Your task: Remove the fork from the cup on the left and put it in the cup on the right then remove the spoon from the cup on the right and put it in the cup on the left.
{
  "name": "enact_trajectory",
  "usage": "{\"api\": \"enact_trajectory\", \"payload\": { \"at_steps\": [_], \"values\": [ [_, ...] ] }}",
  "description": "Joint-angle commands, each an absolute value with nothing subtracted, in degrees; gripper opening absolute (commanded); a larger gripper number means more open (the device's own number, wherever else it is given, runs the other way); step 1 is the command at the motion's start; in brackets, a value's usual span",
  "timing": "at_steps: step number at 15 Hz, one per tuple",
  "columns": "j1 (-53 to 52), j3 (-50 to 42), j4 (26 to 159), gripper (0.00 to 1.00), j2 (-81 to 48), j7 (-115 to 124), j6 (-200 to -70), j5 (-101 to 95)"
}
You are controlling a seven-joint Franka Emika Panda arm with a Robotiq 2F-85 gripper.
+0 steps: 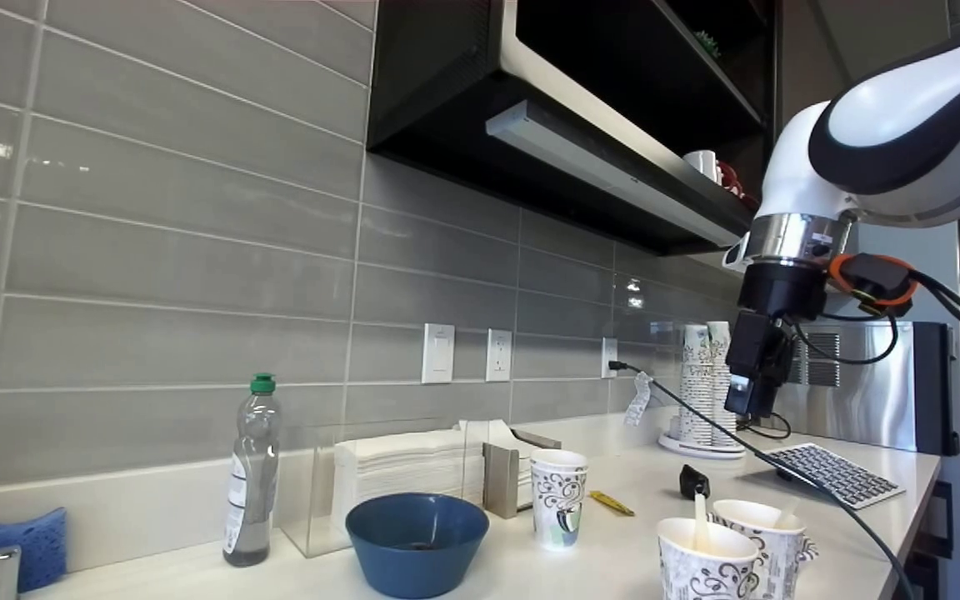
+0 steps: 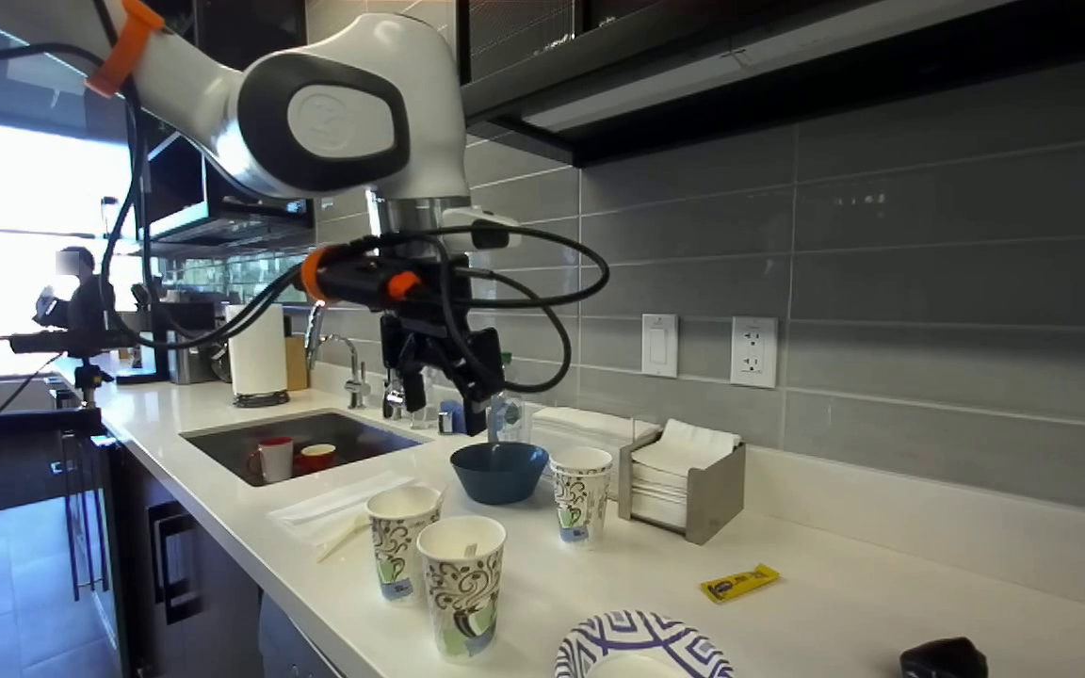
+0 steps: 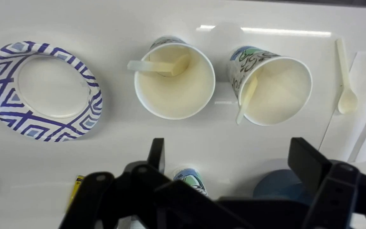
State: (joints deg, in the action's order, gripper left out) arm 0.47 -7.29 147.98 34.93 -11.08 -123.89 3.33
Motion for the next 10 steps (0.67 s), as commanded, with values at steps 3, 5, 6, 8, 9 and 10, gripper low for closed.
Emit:
{"api": "enact_trajectory", "payload": {
  "at_steps": [3,5,6,8,9,10],
  "values": [
    [-3.8,-11.5,144.5,1.00,29.9,-26.9,-120.2,5.3],
    [-5.7,-13.2,143.0,1.00,27.3,-32.7,-119.0,7.0],
    [-6.6,-14.0,142.1,1.00,25.9,-35.6,-118.1,8.1],
    [-7.7,-14.8,140.4,1.00,23.1,-40.6,-116.0,10.3],
    [-7.8,-14.8,139.5,1.00,21.6,-42.7,-115.0,11.2],
    [-7.7,-14.8,138.7,1.00,20.2,-44.8,-114.4,12.2]
  ]
}}
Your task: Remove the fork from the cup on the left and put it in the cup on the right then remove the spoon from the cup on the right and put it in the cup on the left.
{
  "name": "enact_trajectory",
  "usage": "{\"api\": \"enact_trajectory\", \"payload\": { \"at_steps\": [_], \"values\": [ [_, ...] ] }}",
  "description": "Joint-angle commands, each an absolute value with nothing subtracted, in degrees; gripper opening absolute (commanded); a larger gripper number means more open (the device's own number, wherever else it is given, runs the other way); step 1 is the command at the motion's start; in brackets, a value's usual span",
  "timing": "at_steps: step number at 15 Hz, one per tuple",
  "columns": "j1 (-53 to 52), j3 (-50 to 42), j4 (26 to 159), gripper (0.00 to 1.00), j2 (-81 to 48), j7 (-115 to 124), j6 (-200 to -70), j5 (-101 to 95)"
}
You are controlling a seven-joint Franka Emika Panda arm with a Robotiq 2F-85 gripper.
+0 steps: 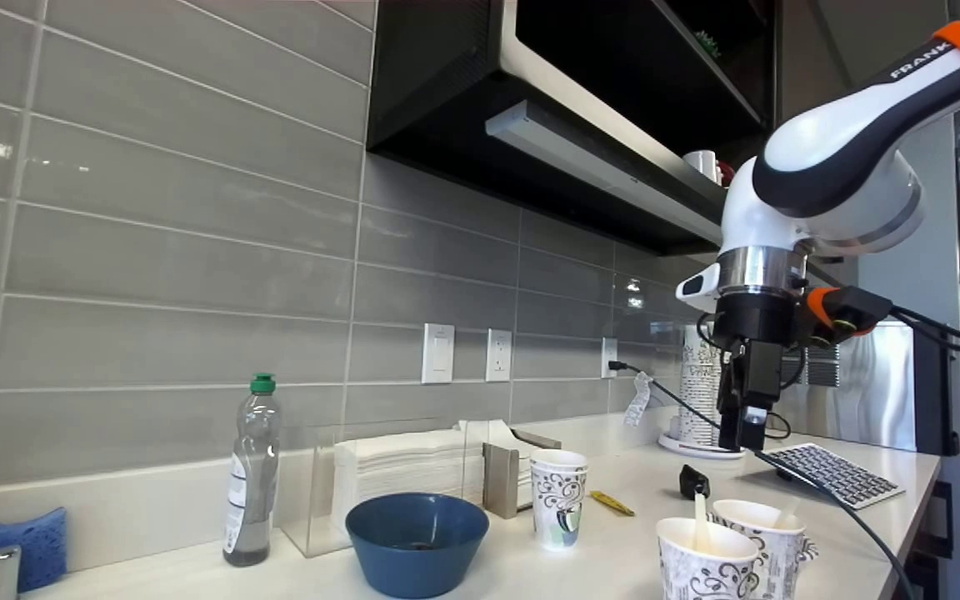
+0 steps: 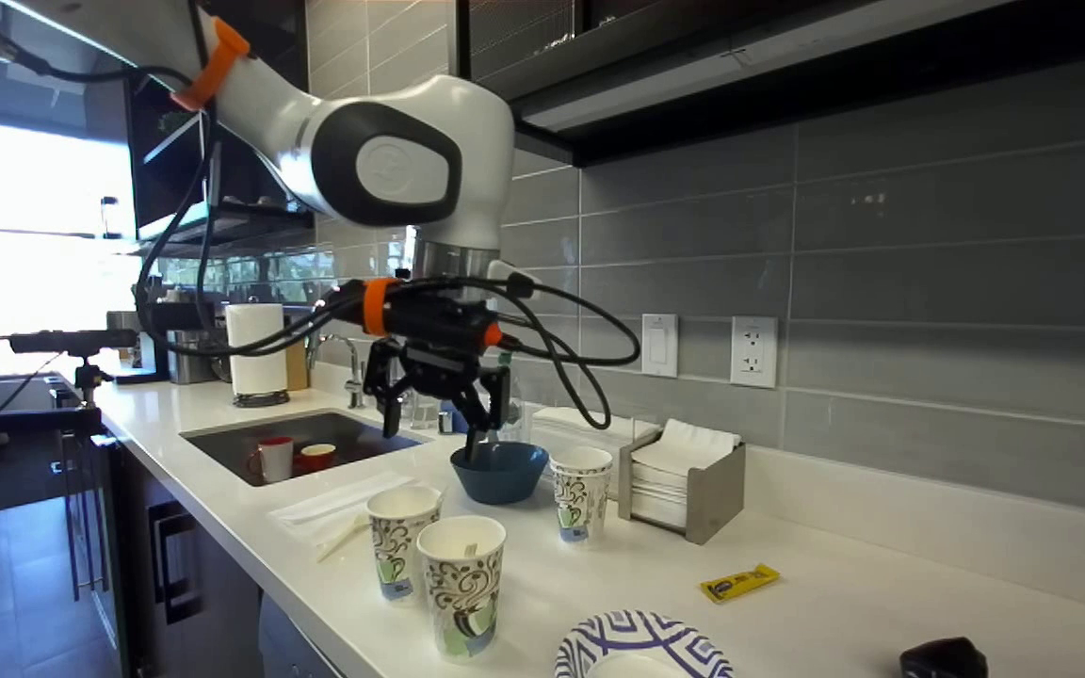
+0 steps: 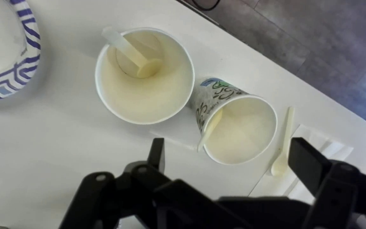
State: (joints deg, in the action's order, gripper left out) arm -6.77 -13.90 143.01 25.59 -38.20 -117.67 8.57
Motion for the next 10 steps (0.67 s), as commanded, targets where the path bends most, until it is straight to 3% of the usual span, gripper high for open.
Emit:
{"api": "enact_trajectory", "payload": {
  "at_steps": [1,10],
  "values": [
    [-7.4,-14.5,138.0,1.00,18.7,-46.7,-114.1,12.8],
    [-4.6,-12.2,134.8,1.00,10.1,-57.0,-115.0,19.4]
  ]
}}
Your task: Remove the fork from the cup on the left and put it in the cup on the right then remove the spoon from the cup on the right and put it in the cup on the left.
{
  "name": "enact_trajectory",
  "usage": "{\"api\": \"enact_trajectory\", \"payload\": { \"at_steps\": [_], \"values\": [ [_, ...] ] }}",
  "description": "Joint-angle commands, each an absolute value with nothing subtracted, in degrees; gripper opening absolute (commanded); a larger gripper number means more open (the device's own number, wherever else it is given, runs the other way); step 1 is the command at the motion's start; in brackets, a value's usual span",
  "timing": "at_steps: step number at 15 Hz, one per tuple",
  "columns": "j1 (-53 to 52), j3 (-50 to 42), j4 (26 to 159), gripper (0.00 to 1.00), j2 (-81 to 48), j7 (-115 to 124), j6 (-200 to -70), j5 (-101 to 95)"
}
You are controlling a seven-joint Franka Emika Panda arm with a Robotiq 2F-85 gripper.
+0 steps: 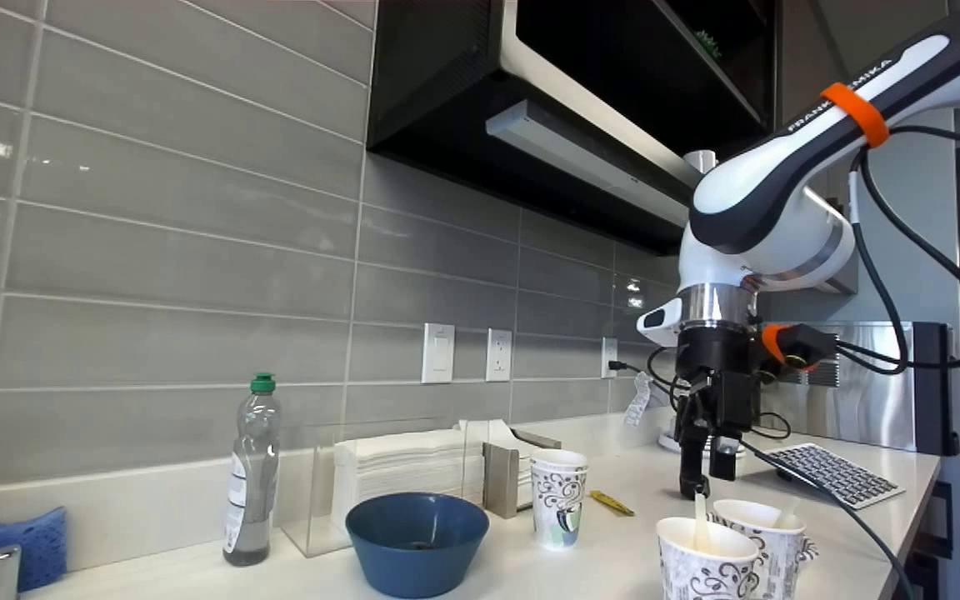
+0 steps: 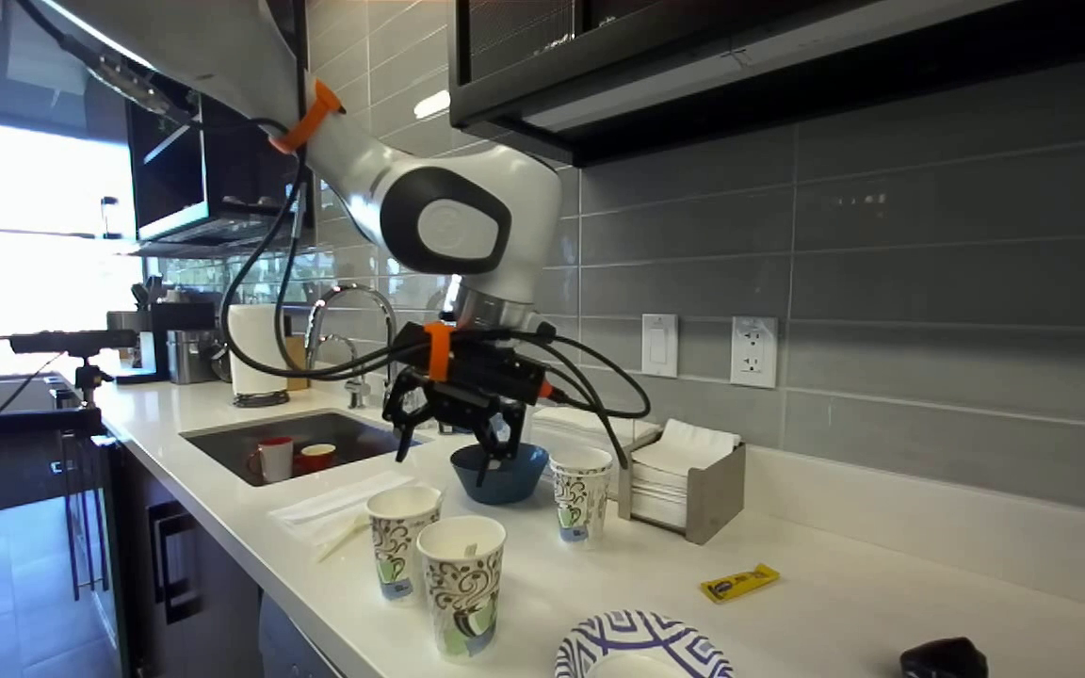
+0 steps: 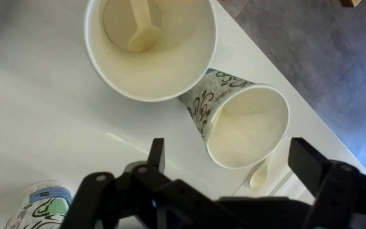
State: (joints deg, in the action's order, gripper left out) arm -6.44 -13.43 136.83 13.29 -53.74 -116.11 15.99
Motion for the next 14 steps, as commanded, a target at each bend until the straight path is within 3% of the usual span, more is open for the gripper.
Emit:
{"api": "enact_trajectory", "payload": {
  "at_steps": [1,2,3,5,14],
  "values": [
    [-4.2,-12.0,134.7,1.00,9.5,-57.7,-115.0,20.0],
    [-3.9,-11.8,134.6,0.95,8.9,-58.1,-114.9,20.6],
    [-3.5,-11.5,134.5,0.78,8.4,-58.5,-114.9,20.9],
    [-2.7,-11.0,134.4,0.69,7.8,-59.1,-114.9,21.3],
    [-0.8,-9.3,133.5,0.05,6.5,-59.6,-114.8,21.4]
  ]
}}
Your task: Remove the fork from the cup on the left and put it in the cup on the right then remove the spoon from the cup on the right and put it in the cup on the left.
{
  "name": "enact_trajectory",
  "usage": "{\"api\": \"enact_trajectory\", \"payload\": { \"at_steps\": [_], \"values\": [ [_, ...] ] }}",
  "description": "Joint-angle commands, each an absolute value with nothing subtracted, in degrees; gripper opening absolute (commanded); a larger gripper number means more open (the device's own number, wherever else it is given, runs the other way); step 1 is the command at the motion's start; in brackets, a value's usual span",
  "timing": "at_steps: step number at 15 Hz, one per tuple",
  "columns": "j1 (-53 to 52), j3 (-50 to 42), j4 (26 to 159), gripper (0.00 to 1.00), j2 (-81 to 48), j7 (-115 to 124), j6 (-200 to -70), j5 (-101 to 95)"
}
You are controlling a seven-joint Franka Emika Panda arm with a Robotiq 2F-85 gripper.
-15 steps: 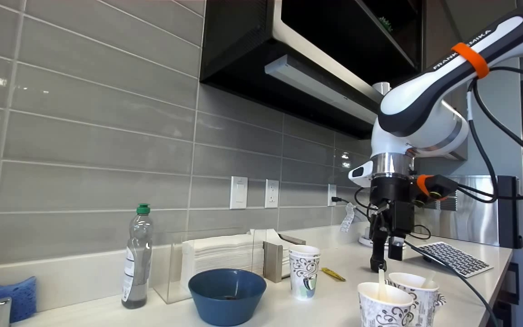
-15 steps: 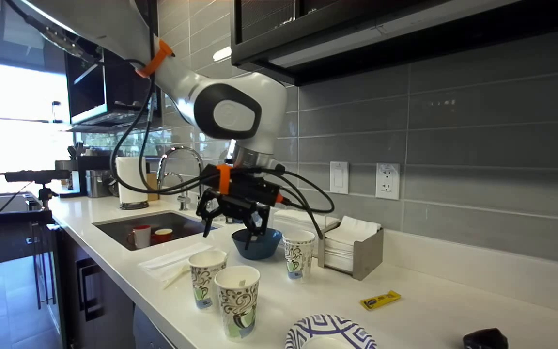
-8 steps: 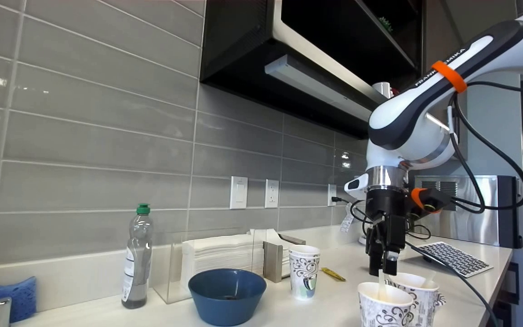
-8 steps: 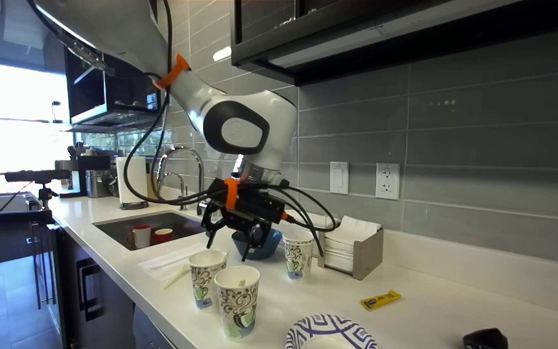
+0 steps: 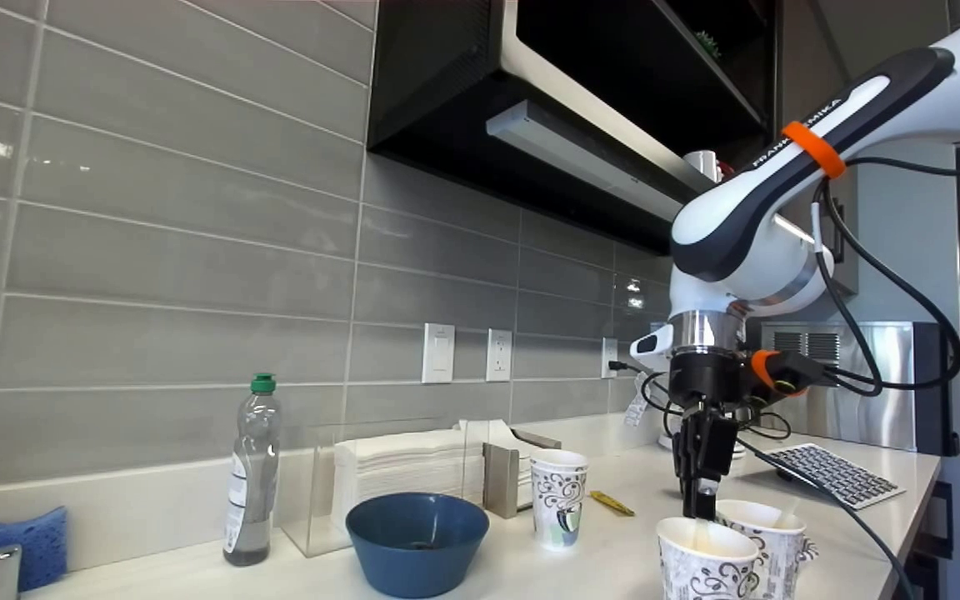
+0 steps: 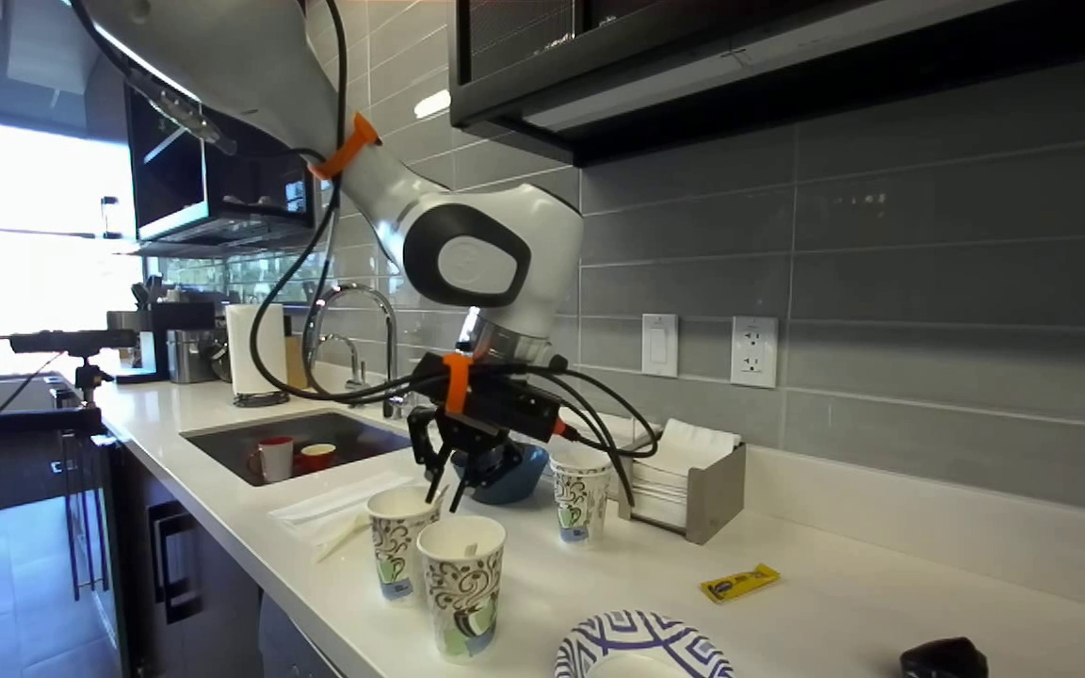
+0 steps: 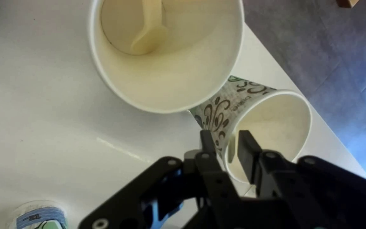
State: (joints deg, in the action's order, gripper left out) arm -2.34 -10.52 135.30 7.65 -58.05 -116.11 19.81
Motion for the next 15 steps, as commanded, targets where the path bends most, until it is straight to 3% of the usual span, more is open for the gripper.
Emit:
{"api": "enact_trajectory", "payload": {
  "at_steps": [1,15],
  "values": [
    [-0.7,-9.2,133.4,0.01,6.5,-59.5,-114.8,21.3],
    [0.3,-8.4,132.9,0.01,12.2,-55.9,-110.3,17.6]
  ]
}}
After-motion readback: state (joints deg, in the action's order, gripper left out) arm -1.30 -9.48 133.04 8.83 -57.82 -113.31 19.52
